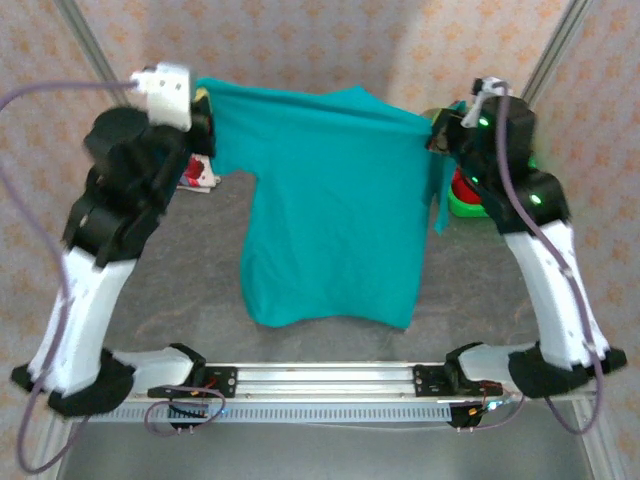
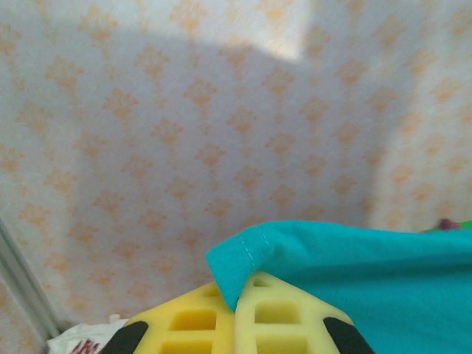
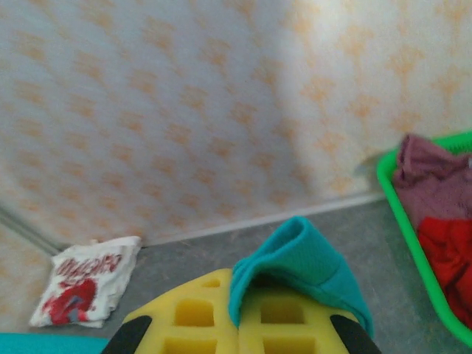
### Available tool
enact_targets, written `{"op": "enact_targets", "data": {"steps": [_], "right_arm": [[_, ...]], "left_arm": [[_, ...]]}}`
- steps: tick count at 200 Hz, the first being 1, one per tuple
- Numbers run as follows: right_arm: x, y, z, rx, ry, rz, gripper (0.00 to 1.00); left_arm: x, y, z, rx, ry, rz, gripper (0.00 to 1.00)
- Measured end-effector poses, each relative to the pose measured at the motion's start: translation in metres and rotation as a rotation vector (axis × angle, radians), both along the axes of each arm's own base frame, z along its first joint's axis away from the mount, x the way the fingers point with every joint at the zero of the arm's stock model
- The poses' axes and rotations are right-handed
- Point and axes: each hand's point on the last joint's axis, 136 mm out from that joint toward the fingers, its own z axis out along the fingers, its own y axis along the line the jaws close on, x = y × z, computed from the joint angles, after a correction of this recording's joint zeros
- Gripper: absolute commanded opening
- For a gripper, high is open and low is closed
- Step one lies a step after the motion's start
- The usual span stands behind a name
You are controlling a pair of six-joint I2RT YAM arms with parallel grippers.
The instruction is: Fold and stack the t-shirts
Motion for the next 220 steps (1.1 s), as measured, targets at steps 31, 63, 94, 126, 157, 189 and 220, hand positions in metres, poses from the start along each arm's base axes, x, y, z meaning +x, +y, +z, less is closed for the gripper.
{"op": "enact_targets", "data": {"steps": [31, 63, 94, 126, 157, 189, 220], "right_arm": [[0.072, -0.019, -0.096, 0.014, 0.198, -0.134, 0.02], [0.135, -0.054, -0.175, 0.063, 0.322, -0.254, 0.60], [0.158, -0.071, -0.228, 0.072, 0.427, -0.287, 0.64], [0.137, -0.051, -0.223, 0.077, 0.415, -0.207, 0.64], [0.080, 0.000, -0.222, 0.070, 0.417, -0.026, 0.59], [0.038, 0.054, -0.265, 0.055, 0.503, 0.171, 0.50], [0.023, 0.069, -0.320, 0.031, 0.637, 0.224, 0.46]], "left_arm": [[0.136, -0.020, -0.079, 0.078, 0.183, 0.031, 0.00], [0.274, -0.054, -0.181, 0.130, 0.285, 0.016, 0.92], [0.290, -0.051, -0.305, 0.149, 0.552, 0.060, 0.94], [0.203, -0.031, -0.343, 0.086, 0.743, 0.126, 0.86], [0.071, -0.019, -0.308, -0.138, 0.629, 0.118, 0.71], [0.024, -0.045, -0.356, -0.305, 0.660, 0.061, 0.47], [-0.022, -0.052, -0.487, -0.308, 0.967, 0.121, 0.35]]}}
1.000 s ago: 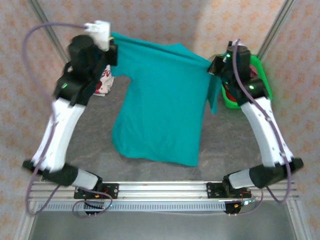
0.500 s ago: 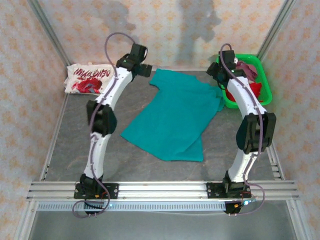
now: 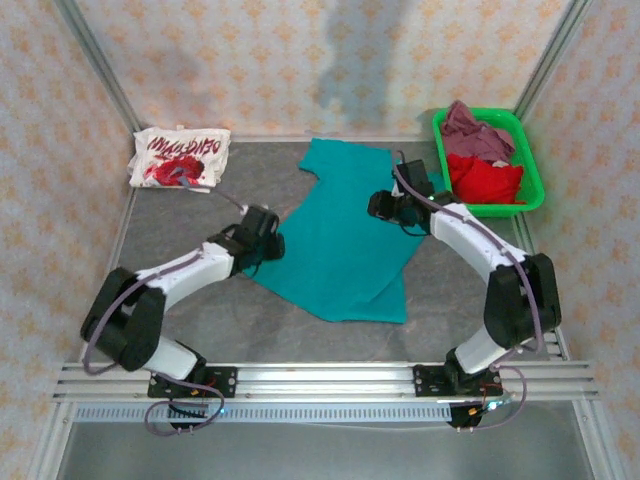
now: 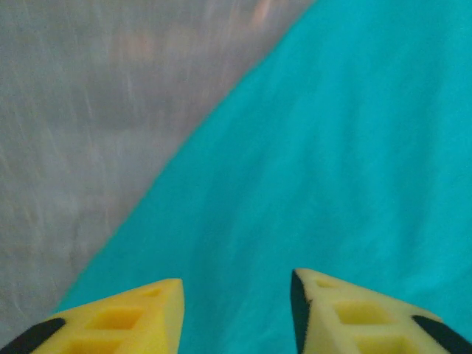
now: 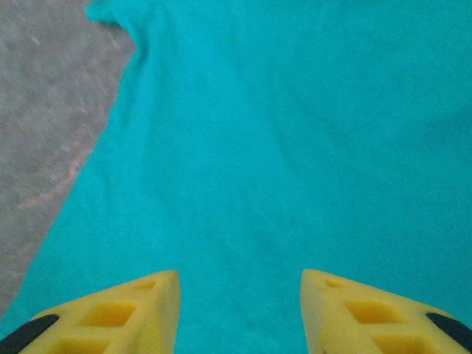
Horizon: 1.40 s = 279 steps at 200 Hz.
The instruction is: Fold and stack the t-shirts
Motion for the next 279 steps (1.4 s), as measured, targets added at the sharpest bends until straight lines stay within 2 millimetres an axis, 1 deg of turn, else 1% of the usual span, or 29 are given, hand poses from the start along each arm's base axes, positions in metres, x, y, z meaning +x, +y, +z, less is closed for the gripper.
{"op": "enact_targets", "data": {"steps": [7, 18, 31, 43, 48, 58, 71, 98, 129, 145, 162, 176, 189, 211, 219, 226, 234, 240, 251, 260, 271, 275, 279], "right_arm": [[0.000, 0.000, -0.008, -0.004, 0.017, -0.003, 0.46], [0.001, -0.001, -0.015, -0.004, 0.029, -0.012, 0.46], [0.003, -0.002, -0.015, 0.007, 0.027, -0.028, 0.46], [0.009, -0.003, -0.010, 0.027, 0.006, -0.050, 0.46], [0.012, -0.003, -0.008, 0.036, -0.002, -0.059, 0.46], [0.016, -0.005, -0.005, 0.052, -0.021, -0.076, 0.47], [0.016, -0.010, -0.003, 0.069, -0.035, -0.101, 0.46], [0.010, -0.030, 0.009, 0.106, -0.082, -0.173, 0.47], [0.002, -0.059, 0.030, 0.136, -0.165, -0.266, 0.49], [0.002, -0.063, 0.036, 0.138, -0.184, -0.278, 0.50], [0.002, -0.063, 0.033, 0.134, -0.173, -0.279, 0.50], [0.001, -0.064, 0.027, 0.132, -0.160, -0.283, 0.50], [-0.001, -0.066, 0.020, 0.128, -0.142, -0.293, 0.51], [-0.007, -0.076, 0.005, 0.128, -0.106, -0.330, 0.51], [-0.008, -0.082, 0.000, 0.128, -0.093, -0.352, 0.51], [-0.009, -0.088, -0.003, 0.128, -0.084, -0.371, 0.51], [-0.010, -0.096, -0.007, 0.129, -0.073, -0.394, 0.51], [-0.011, -0.102, -0.011, 0.131, -0.064, -0.412, 0.51], [-0.013, -0.112, -0.016, 0.131, -0.049, -0.437, 0.50], [-0.015, -0.118, -0.021, 0.130, -0.035, -0.451, 0.50], [-0.018, -0.120, -0.026, 0.133, -0.016, -0.449, 0.48], [-0.018, -0.118, -0.028, 0.136, -0.010, -0.443, 0.48], [-0.019, -0.117, -0.029, 0.141, -0.005, -0.437, 0.47]], "left_arm": [[-0.008, 0.002, -0.016, 0.001, 0.046, 0.014, 0.33], [-0.011, 0.003, -0.026, -0.003, 0.072, 0.032, 0.32], [-0.004, 0.001, -0.028, -0.029, 0.058, 0.059, 0.31], [0.002, 0.000, -0.029, -0.052, 0.045, 0.083, 0.28], [0.005, 0.002, -0.031, -0.063, 0.043, 0.099, 0.25], [0.009, 0.006, -0.034, -0.076, 0.046, 0.125, 0.24], [0.013, 0.018, -0.039, -0.097, 0.044, 0.182, 0.24], [0.026, 0.044, -0.039, -0.114, 0.028, 0.274, 0.24], [0.047, 0.060, -0.037, -0.104, 0.026, 0.322, 0.24], [0.061, 0.071, -0.036, -0.096, 0.031, 0.346, 0.24], [0.082, 0.086, -0.034, -0.087, 0.038, 0.379, 0.23], [0.106, 0.098, -0.029, -0.074, 0.035, 0.395, 0.23], [0.130, 0.102, -0.024, -0.060, 0.023, 0.393, 0.23], [0.180, 0.098, -0.012, -0.052, -0.010, 0.367, 0.24], [0.197, 0.096, -0.008, -0.049, -0.022, 0.355, 0.21], [0.210, 0.093, -0.004, -0.051, -0.029, 0.344, 0.18], [0.225, 0.090, 0.002, -0.055, -0.043, 0.329, 0.19], [0.232, 0.087, 0.008, -0.058, -0.055, 0.316, 0.19], [0.235, 0.083, 0.019, -0.060, -0.074, 0.302, 0.20], [0.230, 0.076, 0.030, -0.058, -0.087, 0.281, 0.22], [0.213, 0.065, 0.046, -0.059, -0.106, 0.257, 0.24], [0.203, 0.058, 0.054, -0.060, -0.116, 0.242, 0.24], [0.193, 0.053, 0.058, -0.058, -0.119, 0.233, 0.24]]}}
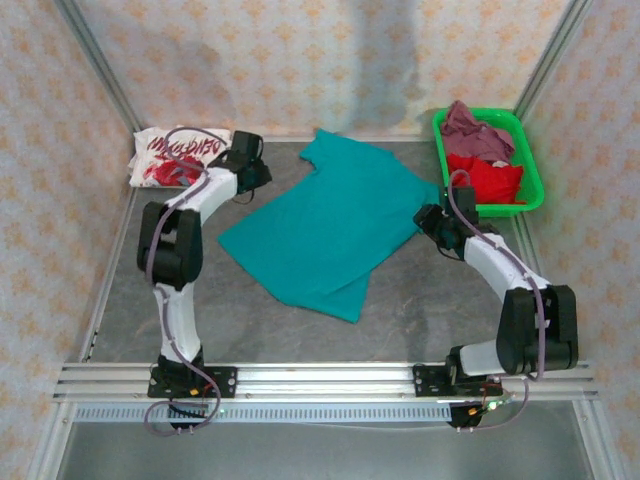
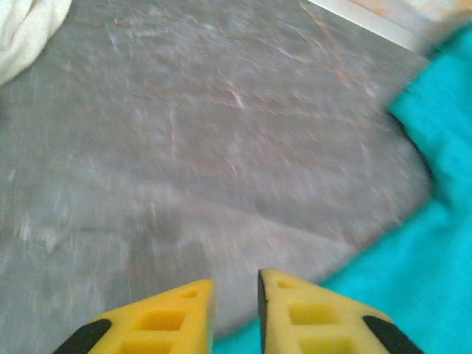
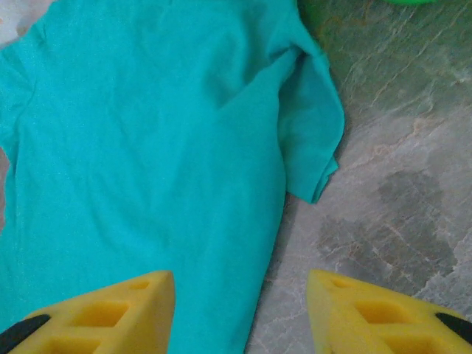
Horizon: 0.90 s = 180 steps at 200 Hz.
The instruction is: Fold and stack the t-shirts
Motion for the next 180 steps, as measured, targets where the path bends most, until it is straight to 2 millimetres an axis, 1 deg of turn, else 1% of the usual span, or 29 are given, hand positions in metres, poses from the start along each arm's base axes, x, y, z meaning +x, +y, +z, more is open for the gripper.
{"op": "enact_targets", "data": {"steps": [5, 19, 27, 34, 39, 47, 56, 59, 72, 91, 109, 133, 148, 160, 180], "right_arm": [[-0.001, 0.002, -0.002, 0.007, 0.005, 0.010, 0.44], [-0.005, 0.007, -0.008, 0.019, 0.015, 0.033, 0.41], [-0.008, 0.009, -0.011, 0.017, 0.020, 0.044, 0.41], [-0.008, 0.011, -0.012, 0.012, 0.022, 0.054, 0.41], [-0.009, 0.013, -0.012, 0.006, 0.021, 0.062, 0.41], [-0.009, 0.018, -0.011, -0.007, 0.019, 0.081, 0.41], [-0.009, 0.026, -0.009, -0.027, 0.015, 0.114, 0.41], [-0.008, 0.028, -0.008, -0.035, 0.013, 0.125, 0.41], [-0.003, 0.044, 0.003, -0.060, -0.015, 0.180, 0.41], [0.008, 0.064, 0.025, -0.082, -0.078, 0.243, 0.41], [0.015, 0.072, 0.040, -0.087, -0.121, 0.264, 0.41], [0.017, 0.072, 0.049, -0.088, -0.159, 0.266, 0.40], [0.008, 0.067, 0.059, -0.092, -0.205, 0.257, 0.40], [-0.002, 0.061, 0.072, -0.106, -0.254, 0.239, 0.40], [-0.019, 0.047, 0.101, -0.133, -0.370, 0.195, 0.40]], "left_arm": [[-0.016, -0.009, 0.008, -0.001, -0.010, -0.020, 0.24], [-0.057, -0.034, 0.028, -0.027, -0.047, -0.063, 0.20], [-0.078, -0.046, 0.034, -0.052, -0.068, -0.085, 0.16], [-0.094, -0.052, 0.033, -0.073, -0.077, -0.091, 0.15], [-0.104, -0.052, 0.028, -0.086, -0.077, -0.086, 0.13], [-0.118, -0.047, 0.013, -0.095, -0.052, -0.064, 0.10], [-0.130, -0.036, -0.009, -0.083, -0.005, -0.024, 0.06], [-0.135, -0.031, -0.020, -0.074, 0.020, -0.011, 0.06], [-0.146, -0.018, -0.052, -0.052, 0.108, 0.033, 0.03], [-0.148, -0.008, -0.082, -0.046, 0.185, 0.071, 0.02], [-0.145, -0.003, -0.097, -0.040, 0.222, 0.093, 0.02], [-0.122, -0.009, -0.090, -0.048, 0.197, 0.094, 0.02], [-0.109, -0.010, -0.095, -0.048, 0.205, 0.099, 0.02], [-0.096, -0.009, -0.095, -0.054, 0.196, 0.108, 0.02], [-0.073, -0.005, -0.095, -0.062, 0.189, 0.112, 0.03]]}}
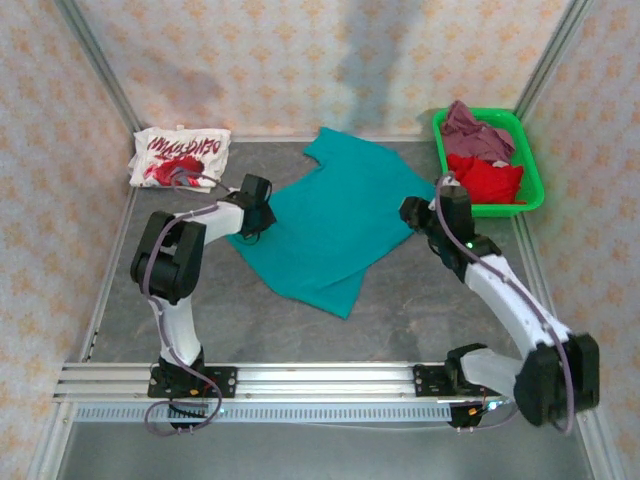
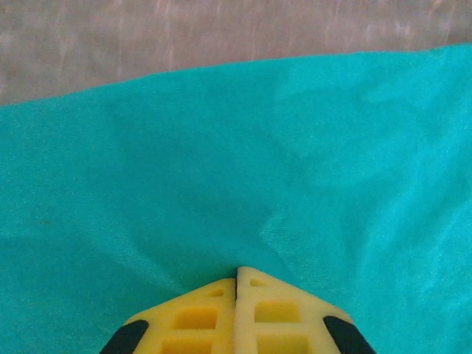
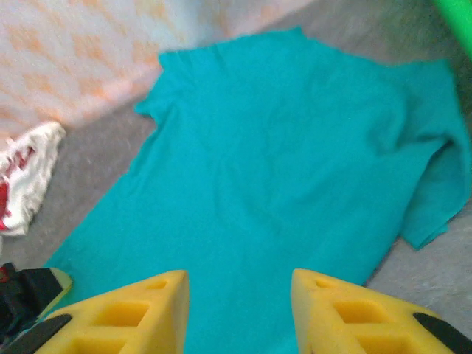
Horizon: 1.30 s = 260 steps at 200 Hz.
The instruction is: Fold and stack the t-shirts
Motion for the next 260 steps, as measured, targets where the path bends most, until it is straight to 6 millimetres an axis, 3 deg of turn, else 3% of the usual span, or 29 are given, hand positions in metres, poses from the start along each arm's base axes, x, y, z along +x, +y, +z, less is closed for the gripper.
{"op": "enact_targets", "data": {"steps": [18, 31, 76, 97, 112, 132, 142, 161, 178, 189, 201, 211, 218, 233, 260], "right_arm": [[-0.013, -0.011, 0.019, 0.002, -0.095, -0.038, 0.41], [-0.020, -0.017, 0.021, 0.000, -0.128, -0.061, 0.41], [-0.028, -0.023, -0.004, -0.003, -0.088, -0.087, 0.41], [-0.027, -0.021, -0.006, 0.006, -0.080, -0.080, 0.41], [-0.026, -0.019, -0.008, 0.006, -0.068, -0.073, 0.42], [-0.023, -0.018, -0.013, -0.002, -0.041, -0.072, 0.42], [-0.021, -0.018, -0.016, -0.006, -0.024, -0.074, 0.42], [-0.016, -0.017, -0.028, -0.004, 0.016, -0.081, 0.42], [-0.011, -0.017, -0.041, -0.001, 0.054, -0.089, 0.42], [-0.008, -0.018, -0.050, 0.001, 0.078, -0.094, 0.42], [-0.004, -0.016, -0.059, 0.001, 0.103, -0.093, 0.42], [-0.001, -0.014, -0.063, 0.002, 0.120, -0.089, 0.42], [0.002, -0.012, -0.064, 0.004, 0.127, -0.084, 0.42], [0.010, -0.008, -0.062, 0.017, 0.126, -0.075, 0.42], [0.016, -0.004, -0.055, 0.047, 0.099, -0.072, 0.42]], "left_arm": [[0.032, -0.002, 0.000, 0.006, -0.005, -0.020, 0.03], [0.062, -0.007, 0.002, 0.010, -0.023, -0.041, 0.03], [0.145, -0.031, 0.008, 0.028, -0.065, -0.135, 0.04], [0.167, -0.035, 0.013, 0.053, -0.067, -0.175, 0.05], [0.164, -0.034, 0.021, 0.071, -0.051, -0.195, 0.09], [0.131, -0.029, 0.039, 0.093, -0.027, -0.215, 0.16], [0.099, -0.023, 0.052, 0.106, -0.010, -0.216, 0.20], [0.030, -0.024, 0.101, 0.136, -0.072, -0.239, 0.25], [-0.032, -0.053, 0.147, 0.162, -0.210, -0.340, 0.36], [-0.065, -0.080, 0.160, 0.162, -0.275, -0.421, 0.40], [-0.101, -0.113, 0.153, 0.150, -0.287, -0.539, 0.44], [-0.125, -0.128, 0.133, 0.159, -0.251, -0.612, 0.47], [-0.138, -0.134, 0.114, 0.185, -0.209, -0.646, 0.48], [-0.166, -0.142, 0.076, 0.268, -0.112, -0.722, 0.63], [-0.192, -0.156, 0.042, 0.356, -0.034, -0.804, 0.70]]}}
